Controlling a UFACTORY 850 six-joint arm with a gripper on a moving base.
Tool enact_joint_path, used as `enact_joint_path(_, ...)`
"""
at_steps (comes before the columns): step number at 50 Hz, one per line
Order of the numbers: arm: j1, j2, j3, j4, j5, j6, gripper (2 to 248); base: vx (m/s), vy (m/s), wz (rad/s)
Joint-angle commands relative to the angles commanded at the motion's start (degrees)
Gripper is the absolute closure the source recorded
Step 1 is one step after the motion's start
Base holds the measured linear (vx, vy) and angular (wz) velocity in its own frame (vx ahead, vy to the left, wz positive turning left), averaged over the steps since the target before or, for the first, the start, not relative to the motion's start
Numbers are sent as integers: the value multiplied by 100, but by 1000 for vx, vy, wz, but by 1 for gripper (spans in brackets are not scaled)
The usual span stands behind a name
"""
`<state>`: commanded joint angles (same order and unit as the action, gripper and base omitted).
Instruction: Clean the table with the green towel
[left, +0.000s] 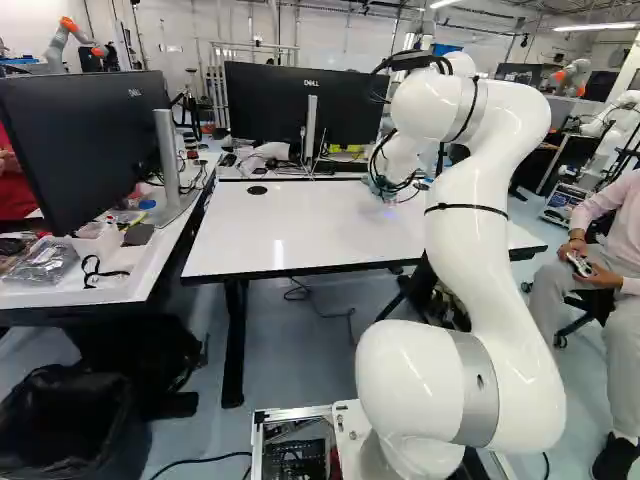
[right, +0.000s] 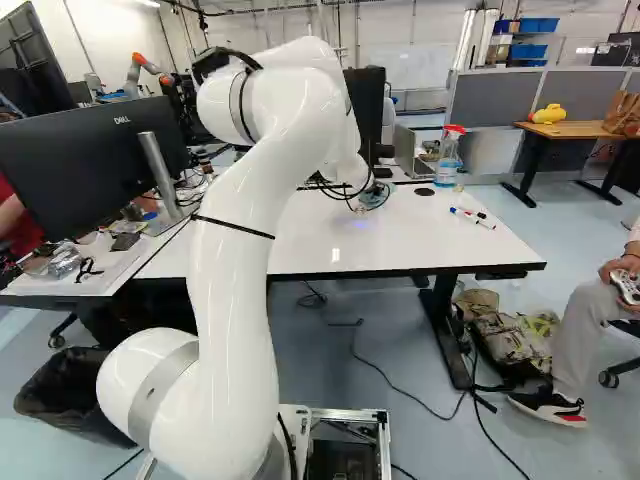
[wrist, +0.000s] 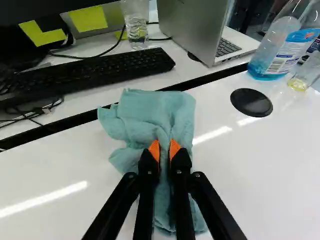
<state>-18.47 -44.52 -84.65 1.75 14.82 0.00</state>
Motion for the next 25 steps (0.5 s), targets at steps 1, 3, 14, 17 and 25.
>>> enact_joint_path(1,-11,-20,-28,0,0,0,208,0,0,0)
enact_joint_path(3,-32,-61,-88,0,0,0,208,0,0,0)
enact_joint_path(14,-130,-316,-453,0,0,0,208,0,0,0)
enact_joint_path(17,-151,-392,-563,0,0,0,208,0,0,0)
enact_joint_path(25,-186,-606,-875,0,0,0,208,0,0,0)
